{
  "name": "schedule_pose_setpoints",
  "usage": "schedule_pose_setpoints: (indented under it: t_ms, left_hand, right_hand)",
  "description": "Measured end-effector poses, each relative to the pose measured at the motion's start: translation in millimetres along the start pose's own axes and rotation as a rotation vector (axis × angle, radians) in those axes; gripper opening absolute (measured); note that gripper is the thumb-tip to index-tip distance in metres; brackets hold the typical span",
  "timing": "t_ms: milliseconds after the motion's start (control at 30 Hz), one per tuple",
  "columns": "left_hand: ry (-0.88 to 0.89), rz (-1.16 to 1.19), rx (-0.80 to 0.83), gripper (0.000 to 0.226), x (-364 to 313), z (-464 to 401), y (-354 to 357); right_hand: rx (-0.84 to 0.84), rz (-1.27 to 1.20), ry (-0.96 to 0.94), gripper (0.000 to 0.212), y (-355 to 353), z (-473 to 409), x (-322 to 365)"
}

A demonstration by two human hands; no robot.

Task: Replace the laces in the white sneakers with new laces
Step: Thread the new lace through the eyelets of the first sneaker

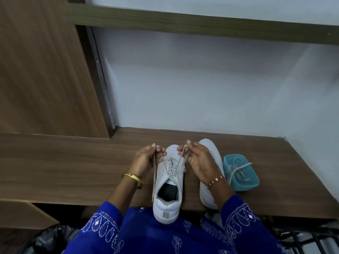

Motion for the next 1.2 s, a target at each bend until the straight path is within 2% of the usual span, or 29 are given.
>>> schedule_pose_setpoints:
  t_ms: [67, 133, 267, 333, 400, 467, 533, 567, 667, 833, 1033, 1100, 1200]
  left_hand:
    - [0.015, 0.006, 0.035, 0.028, -3, 1, 9]
    - [0.03, 0.028, 0.046, 0.024, -6, 2, 16]
    - [0.073, 0.064, 0.111, 0.021, -10, -1, 31]
    - [0.082, -0.046, 0.087, 0.022, -9, -6, 27]
    - [0.091, -0.181, 0.091, 0.025, -8, -8, 30]
    - [0.1, -0.25, 0.109, 0.038, -7, -7, 36]
    - [0.096, -0.235, 0.092, 0.054, -8, -5, 38]
    - [0.096, -0.215, 0.077, 0.055, -8, -5, 36]
    - [0.123, -0.253, 0.07, 0.023, -8, -6, 30]
    - [0.235, -0.469, 0.11, 0.011, -13, -1, 38]
    - [0.283, -0.536, 0.113, 0.029, -19, 0, 45]
    - [0.296, -0.546, 0.09, 0.033, -20, -1, 43]
    - [0.266, -0.487, 0.087, 0.022, -19, -2, 43]
  right_hand:
    - [0.019, -0.076, -0.014, 0.023, 9, -1, 9]
    - [0.061, -0.015, -0.038, 0.022, 19, 1, 19]
    - [0.129, 0.389, -0.066, 0.013, 35, 8, 36]
    - [0.149, 0.595, -0.087, 0.002, 38, 4, 43]
    - [0.173, 0.801, -0.138, 0.01, 44, -2, 50]
    - [0.184, 0.906, -0.186, 0.01, 51, -6, 56]
    - [0.186, 0.944, -0.199, 0.009, 56, -9, 60]
    - [0.185, 0.956, -0.196, 0.008, 57, -10, 61]
    - [0.182, 0.988, -0.189, 0.008, 59, -14, 62]
    - [0.177, 1.05, -0.185, 0.01, 61, -15, 60]
    - [0.232, 1.197, -0.186, 0.009, 75, -16, 62]
    - [0.194, 1.195, -0.205, 0.009, 75, -16, 66]
    - [0.079, 1.073, -0.255, 0.013, 66, -11, 74]
Point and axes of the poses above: each hand's wrist, its own z-axis away from the middle knuckle, its own y-axis out of the palm, x = y × z, the point moved 9 cm from there along -z, towards the middle knuckle, and after that the axes turned 6 degrees about x, right-handed, at the moved point
